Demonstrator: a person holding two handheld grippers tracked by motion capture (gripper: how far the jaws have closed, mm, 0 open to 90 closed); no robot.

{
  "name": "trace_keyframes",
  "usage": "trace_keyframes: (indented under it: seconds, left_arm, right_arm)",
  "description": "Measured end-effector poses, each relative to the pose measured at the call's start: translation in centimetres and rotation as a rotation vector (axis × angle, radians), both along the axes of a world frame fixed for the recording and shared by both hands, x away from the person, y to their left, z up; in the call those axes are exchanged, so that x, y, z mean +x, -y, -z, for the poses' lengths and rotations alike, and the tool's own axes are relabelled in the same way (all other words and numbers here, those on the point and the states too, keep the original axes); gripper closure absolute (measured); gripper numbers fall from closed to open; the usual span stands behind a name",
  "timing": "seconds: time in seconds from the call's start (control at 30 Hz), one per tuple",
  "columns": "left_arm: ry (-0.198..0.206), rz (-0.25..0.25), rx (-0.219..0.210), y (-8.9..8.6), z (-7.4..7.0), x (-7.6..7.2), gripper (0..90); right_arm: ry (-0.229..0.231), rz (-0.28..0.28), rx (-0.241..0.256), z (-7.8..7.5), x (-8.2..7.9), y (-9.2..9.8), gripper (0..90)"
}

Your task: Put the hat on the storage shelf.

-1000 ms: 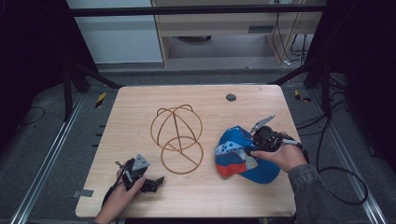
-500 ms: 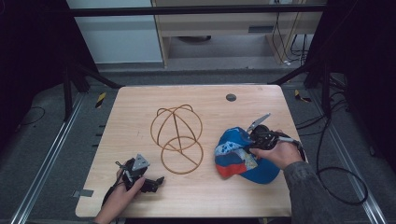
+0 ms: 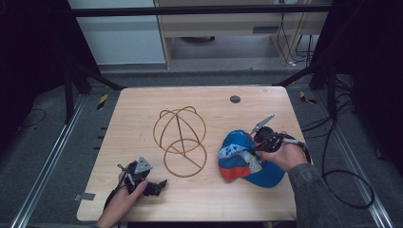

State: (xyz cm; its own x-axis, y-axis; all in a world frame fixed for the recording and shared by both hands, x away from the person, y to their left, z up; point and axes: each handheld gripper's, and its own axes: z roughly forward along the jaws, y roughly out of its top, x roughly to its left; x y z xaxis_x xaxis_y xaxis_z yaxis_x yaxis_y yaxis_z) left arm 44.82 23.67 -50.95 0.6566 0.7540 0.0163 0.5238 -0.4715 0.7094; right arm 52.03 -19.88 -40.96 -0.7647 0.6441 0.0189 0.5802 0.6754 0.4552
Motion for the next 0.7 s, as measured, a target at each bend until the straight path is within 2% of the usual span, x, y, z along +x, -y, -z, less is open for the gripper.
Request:
trace_keyframes:
  seconds: [0.33,0.7]
  left_arm:
    - [0.0,0.0,0.0,0.0,0.0,0.0,0.0]
    - [0.0,0.0,0.0,0.0,0.0,0.0,0.0]
  right_arm:
    - [0.028,-0.006,0.025,-2.0,-0.8,0.8,90.0]
    - [0.102,-0.019,0.073,-6.3,-1.8,1.0,90.0]
